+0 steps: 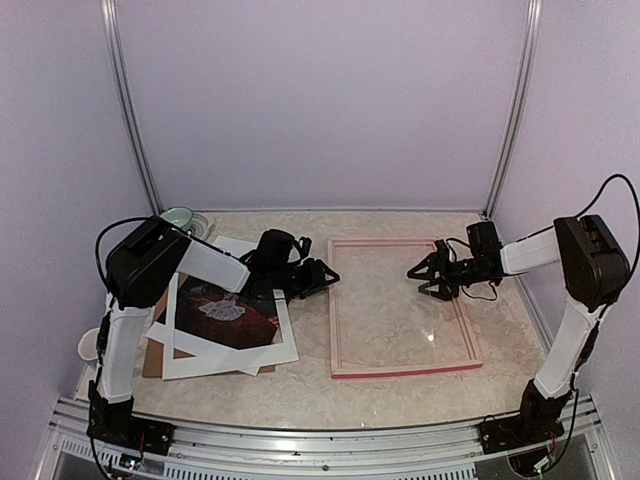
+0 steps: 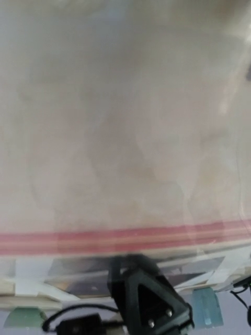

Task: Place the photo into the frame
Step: Adjust the glass panel to frame the body.

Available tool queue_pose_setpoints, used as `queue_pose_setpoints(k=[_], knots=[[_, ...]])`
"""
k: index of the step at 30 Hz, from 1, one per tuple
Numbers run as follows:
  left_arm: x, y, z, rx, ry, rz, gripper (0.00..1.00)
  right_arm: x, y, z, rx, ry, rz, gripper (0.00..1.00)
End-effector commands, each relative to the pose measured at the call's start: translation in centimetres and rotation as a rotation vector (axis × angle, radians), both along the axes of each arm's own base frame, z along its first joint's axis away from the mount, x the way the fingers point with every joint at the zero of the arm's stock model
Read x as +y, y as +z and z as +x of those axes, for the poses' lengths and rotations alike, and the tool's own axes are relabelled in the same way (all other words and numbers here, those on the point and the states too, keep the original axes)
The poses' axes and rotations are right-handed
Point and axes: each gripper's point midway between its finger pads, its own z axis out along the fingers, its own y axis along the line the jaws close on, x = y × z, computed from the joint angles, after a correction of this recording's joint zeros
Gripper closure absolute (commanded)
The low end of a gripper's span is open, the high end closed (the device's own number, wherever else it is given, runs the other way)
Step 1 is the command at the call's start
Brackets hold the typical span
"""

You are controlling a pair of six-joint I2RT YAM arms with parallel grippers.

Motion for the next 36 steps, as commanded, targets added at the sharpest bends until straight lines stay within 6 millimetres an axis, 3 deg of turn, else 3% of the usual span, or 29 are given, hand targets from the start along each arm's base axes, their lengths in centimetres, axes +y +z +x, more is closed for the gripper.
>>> queue_pose_setpoints(k=[1, 5, 10, 23, 36], knots=[[-1.0, 0.5, -0.3, -0.020, -0.039, -0.001, 0.48, 0.9, 3.3, 2.4, -0.079, 0.023, 0.087, 0.37], [-1.1, 0.8, -0.3, -0.024, -0.043, -0.001, 0.48, 1.1, 4.4, 3.5, -0.088, 0.037, 0.114, 0.52], [-1.4, 1.1, -0.2, -0.026, -0.048, -0.006, 0.48, 0.7, 5.5, 4.2, -0.101, 0.052, 0.109, 0.54], [-3.4, 2.1, -1.1, -0.044, -0.105, -0.018, 0.45, -2.7, 2.5, 4.4, -0.048, 0.008, -0.009, 0.56], [-2.3, 1.1, -2.1, -0.021, -0.099, 0.028, 0.38, -5.2, 1.1, 3.9, -0.025, -0.033, -0.045, 0.62]])
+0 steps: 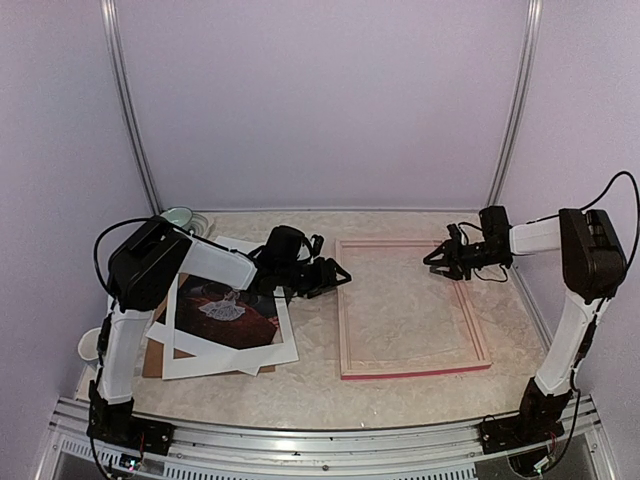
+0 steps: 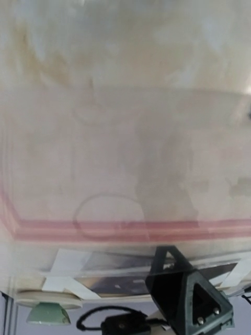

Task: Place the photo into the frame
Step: Adjust the glass panel to frame the body.

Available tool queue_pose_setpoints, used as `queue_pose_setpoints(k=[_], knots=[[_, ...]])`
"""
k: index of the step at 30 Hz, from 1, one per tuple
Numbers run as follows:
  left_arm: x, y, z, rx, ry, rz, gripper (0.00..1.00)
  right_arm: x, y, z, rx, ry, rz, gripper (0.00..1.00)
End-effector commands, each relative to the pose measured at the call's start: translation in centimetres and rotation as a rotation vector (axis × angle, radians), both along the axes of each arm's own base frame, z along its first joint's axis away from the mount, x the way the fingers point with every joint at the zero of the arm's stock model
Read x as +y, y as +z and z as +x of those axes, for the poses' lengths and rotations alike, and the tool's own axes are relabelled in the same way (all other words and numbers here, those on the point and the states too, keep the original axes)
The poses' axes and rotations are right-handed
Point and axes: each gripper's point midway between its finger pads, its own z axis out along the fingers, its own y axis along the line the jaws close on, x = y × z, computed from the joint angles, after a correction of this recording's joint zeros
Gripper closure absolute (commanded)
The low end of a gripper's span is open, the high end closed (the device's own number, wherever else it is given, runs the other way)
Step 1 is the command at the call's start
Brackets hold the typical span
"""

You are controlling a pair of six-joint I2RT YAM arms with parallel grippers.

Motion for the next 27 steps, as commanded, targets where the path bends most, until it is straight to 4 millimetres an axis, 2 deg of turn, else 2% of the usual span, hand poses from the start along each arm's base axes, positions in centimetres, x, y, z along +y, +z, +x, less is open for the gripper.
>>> queue_pose_setpoints(k=[1, 3, 5, 12, 22, 27], knots=[[0.2, -0.5, -0.9, -0.001, -0.020, 0.023, 0.38, -1.2, -1.2, -0.6, 0.025, -0.014, -0.020, 0.62], [0.3, -0.7, -1.2, 0.003, -0.024, 0.030, 0.37, -1.3, -1.5, -0.7, 0.029, -0.012, -0.023, 0.62], [0.4, -0.7, -1.4, 0.002, -0.027, 0.032, 0.34, -2.4, -1.7, -0.5, 0.033, -0.038, -0.021, 0.62], [1.4, -0.9, -2.0, 0.010, -0.016, 0.050, 0.32, -2.4, -2.2, -0.9, 0.045, -0.038, -0.005, 0.63], [2.8, 0.9, -3.5, -0.004, -0.017, 0.047, 0.32, -2.6, -2.6, -1.2, 0.056, -0.044, -0.002, 0.62], [2.0, 2.2, -3.8, -0.028, -0.054, -0.008, 0.32, -2.7, -2.7, -1.3, 0.058, -0.046, -0.006, 0.62]])
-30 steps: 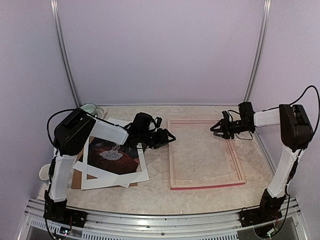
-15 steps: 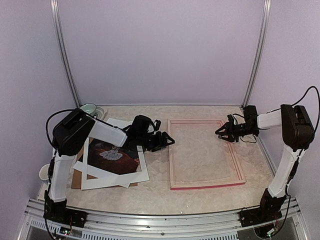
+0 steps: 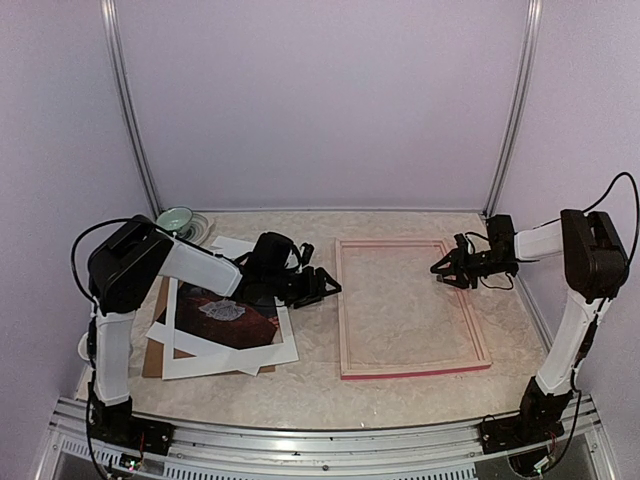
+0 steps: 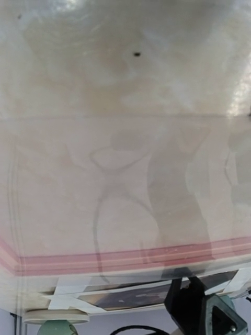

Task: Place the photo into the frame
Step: Adjust the glass panel to frame the body.

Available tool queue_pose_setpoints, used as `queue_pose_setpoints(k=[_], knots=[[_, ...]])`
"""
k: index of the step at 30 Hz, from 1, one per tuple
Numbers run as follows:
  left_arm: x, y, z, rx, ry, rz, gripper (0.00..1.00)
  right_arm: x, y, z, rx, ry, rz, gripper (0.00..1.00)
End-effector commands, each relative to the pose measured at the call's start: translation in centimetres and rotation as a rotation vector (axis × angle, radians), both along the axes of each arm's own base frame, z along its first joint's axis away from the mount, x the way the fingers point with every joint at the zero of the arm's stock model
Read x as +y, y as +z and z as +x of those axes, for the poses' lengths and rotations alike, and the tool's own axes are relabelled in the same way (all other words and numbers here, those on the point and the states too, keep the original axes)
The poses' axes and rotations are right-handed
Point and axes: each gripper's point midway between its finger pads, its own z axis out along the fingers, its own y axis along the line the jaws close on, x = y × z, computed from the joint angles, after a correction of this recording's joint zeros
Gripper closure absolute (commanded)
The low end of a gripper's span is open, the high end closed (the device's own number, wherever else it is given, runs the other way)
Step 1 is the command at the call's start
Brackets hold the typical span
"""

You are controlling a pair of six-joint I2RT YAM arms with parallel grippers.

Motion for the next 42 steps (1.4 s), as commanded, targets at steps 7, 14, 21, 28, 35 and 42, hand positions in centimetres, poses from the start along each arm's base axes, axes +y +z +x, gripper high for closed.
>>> queue_pose_setpoints(k=[7, 14, 21, 28, 35, 42], knots=[[-2.9, 3.4, -1.5, -0.066, -0.154, -0.122, 0.37, -0.8, -0.1, -0.4, -0.004, -0.007, -0.014, 0.62], [-4.2, 4.1, -1.7, -0.089, -0.189, -0.106, 0.39, -1.8, 0.6, -0.8, -0.014, -0.031, -0.019, 0.62], [-4.8, 3.8, -2.1, -0.084, -0.206, -0.092, 0.39, -3.1, 1.0, -0.9, -0.018, -0.064, -0.021, 0.62], [-5.0, 2.1, -3.2, -0.042, -0.225, -0.082, 0.39, -4.6, 0.6, -0.9, -0.007, -0.095, -0.046, 0.60], [-4.9, 1.4, -3.3, -0.032, -0.218, -0.070, 0.38, -4.9, 0.0, -0.7, 0.001, -0.106, -0.060, 0.58], [-4.6, 0.9, -3.4, -0.021, -0.209, -0.059, 0.38, -5.0, -0.3, -1.2, 0.007, -0.108, -0.075, 0.58]])
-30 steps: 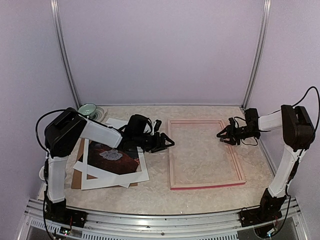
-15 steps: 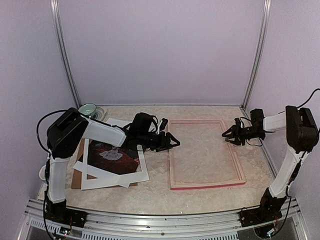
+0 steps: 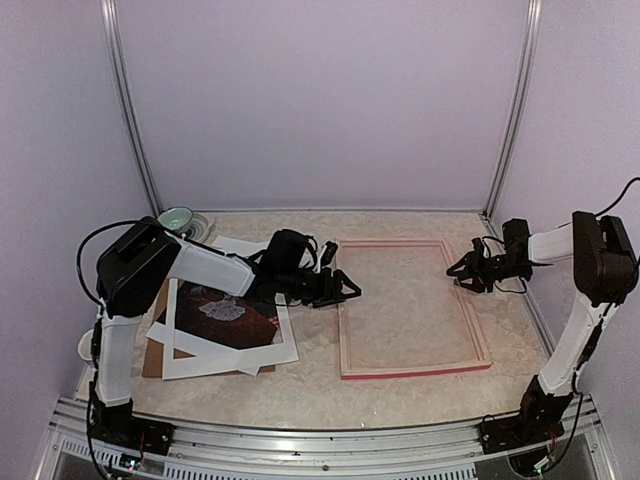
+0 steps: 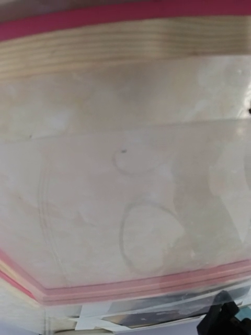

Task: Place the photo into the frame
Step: Adjust the glass panel to frame the body.

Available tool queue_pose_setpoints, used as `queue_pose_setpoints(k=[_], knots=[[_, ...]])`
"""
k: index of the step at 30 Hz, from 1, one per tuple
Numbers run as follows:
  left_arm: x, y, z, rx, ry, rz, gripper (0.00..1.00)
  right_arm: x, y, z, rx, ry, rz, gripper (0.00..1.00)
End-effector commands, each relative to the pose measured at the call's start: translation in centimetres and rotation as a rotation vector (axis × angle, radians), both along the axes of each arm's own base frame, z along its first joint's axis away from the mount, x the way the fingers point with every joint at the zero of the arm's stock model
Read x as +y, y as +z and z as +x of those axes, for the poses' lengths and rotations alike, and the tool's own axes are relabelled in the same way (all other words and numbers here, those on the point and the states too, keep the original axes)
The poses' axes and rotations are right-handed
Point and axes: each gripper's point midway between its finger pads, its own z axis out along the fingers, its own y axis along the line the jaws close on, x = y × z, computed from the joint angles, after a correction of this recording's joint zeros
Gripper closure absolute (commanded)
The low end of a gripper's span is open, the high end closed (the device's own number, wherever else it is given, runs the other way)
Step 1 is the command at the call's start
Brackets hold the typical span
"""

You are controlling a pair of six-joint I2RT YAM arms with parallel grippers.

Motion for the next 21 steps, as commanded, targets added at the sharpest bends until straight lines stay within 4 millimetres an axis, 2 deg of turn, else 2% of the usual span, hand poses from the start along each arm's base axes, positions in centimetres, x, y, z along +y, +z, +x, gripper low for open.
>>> queue_pose_setpoints(k=[1, 8, 10, 21], knots=[[0.2, -1.7, -0.6, 0.024, -0.008, 0.026, 0.37, -0.6, 0.1, -0.6, -0.007, -0.009, -0.023, 0.58], [0.5, -2.1, -0.2, 0.020, 0.008, 0.030, 0.34, -0.5, -0.3, -0.8, -0.006, -0.014, -0.016, 0.57], [0.5, -2.0, -0.2, 0.016, 0.009, 0.026, 0.34, -0.3, 0.1, -0.7, -0.023, -0.014, 0.006, 0.58], [0.5, -1.4, -0.6, -0.010, -0.002, 0.009, 0.43, 0.7, 1.5, -1.3, -0.098, 0.011, 0.075, 0.64]])
